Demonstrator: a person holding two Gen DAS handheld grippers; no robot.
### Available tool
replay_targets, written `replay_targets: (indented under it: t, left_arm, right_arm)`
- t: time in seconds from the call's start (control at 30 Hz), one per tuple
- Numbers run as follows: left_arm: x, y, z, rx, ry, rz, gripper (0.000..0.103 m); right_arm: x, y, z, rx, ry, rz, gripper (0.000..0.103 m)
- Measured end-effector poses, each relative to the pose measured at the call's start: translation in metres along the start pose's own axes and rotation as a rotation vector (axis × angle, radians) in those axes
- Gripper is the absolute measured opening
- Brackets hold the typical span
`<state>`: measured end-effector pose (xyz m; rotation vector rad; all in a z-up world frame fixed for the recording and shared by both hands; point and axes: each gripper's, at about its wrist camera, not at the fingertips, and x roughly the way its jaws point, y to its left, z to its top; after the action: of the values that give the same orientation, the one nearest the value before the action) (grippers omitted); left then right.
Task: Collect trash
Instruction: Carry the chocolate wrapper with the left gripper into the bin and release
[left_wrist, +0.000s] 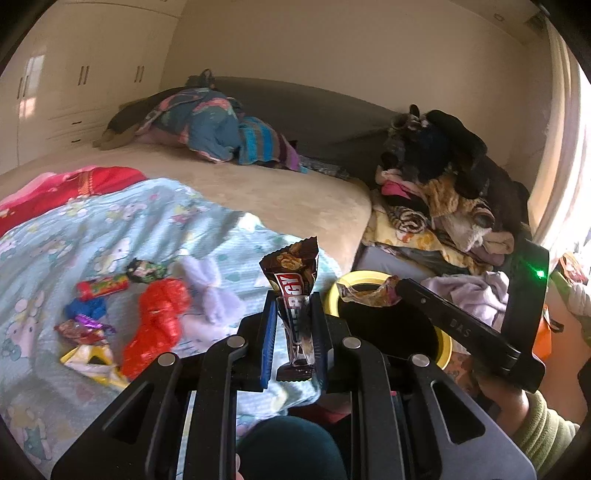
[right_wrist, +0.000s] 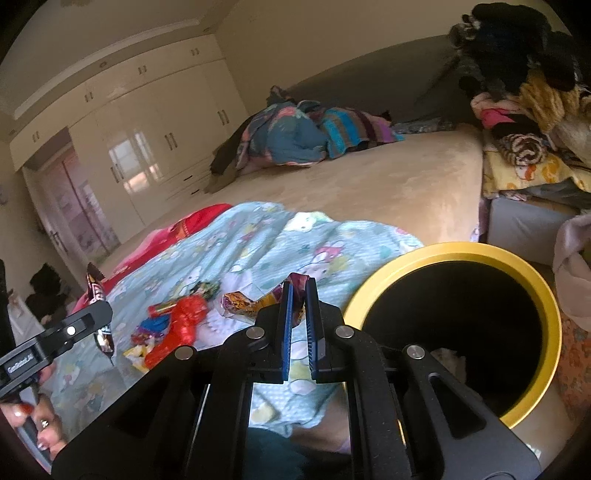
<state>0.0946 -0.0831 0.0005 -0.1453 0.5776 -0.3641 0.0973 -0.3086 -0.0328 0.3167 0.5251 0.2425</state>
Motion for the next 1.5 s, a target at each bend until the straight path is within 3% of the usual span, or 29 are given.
replay_targets:
  t: [1.07,1.5]
  left_arm:
    - [0.065,-0.091,-0.005,0.144,0.073,-0.150,0.017]
    - [0.105,-0.114,-0.019,0.170,0.139,-0.194,0.017]
  right_arm:
    - [-0.019,-0.105,0.004,0.163,-0.052,-0.221,0.004]
    - [-0.018,-0.139,-0.005,0.221,-0.044,-0.306,0.004]
